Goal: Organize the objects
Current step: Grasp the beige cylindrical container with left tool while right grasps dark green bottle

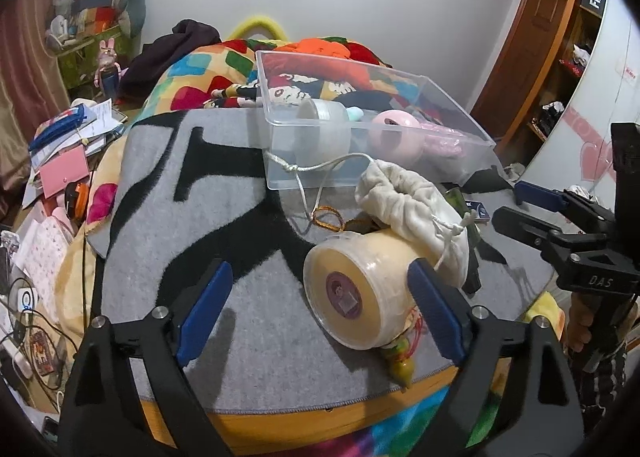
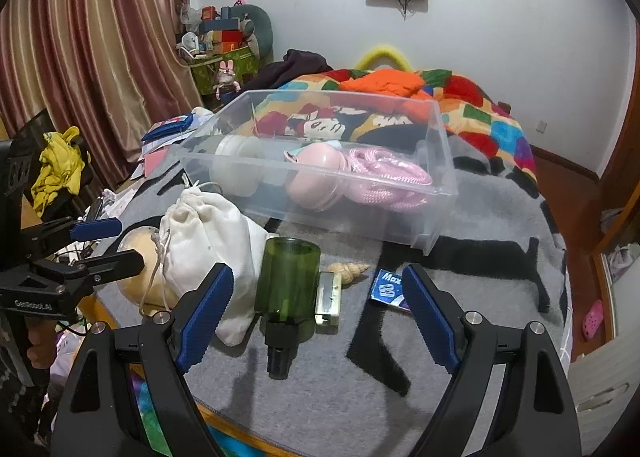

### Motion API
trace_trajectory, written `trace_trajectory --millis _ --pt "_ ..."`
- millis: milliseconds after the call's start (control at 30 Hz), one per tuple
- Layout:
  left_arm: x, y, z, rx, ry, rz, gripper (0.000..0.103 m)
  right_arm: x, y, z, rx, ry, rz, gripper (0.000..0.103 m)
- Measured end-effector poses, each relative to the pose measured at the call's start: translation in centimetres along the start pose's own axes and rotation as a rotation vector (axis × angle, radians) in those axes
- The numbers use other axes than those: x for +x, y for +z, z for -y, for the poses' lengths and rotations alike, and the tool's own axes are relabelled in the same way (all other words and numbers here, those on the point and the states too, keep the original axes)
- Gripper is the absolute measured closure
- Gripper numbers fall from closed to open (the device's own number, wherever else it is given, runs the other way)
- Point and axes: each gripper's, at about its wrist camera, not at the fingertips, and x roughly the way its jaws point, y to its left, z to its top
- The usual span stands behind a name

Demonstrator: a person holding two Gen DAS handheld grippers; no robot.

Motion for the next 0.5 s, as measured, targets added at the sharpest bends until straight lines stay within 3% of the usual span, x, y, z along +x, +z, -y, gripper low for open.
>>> trace_trajectory --millis 500 --pt "2.8 -1.0 1.5 0.027 -0.064 -0.075 0.012 3.4 -0.4 0.0 0.017 0.005 -0.066 0.019"
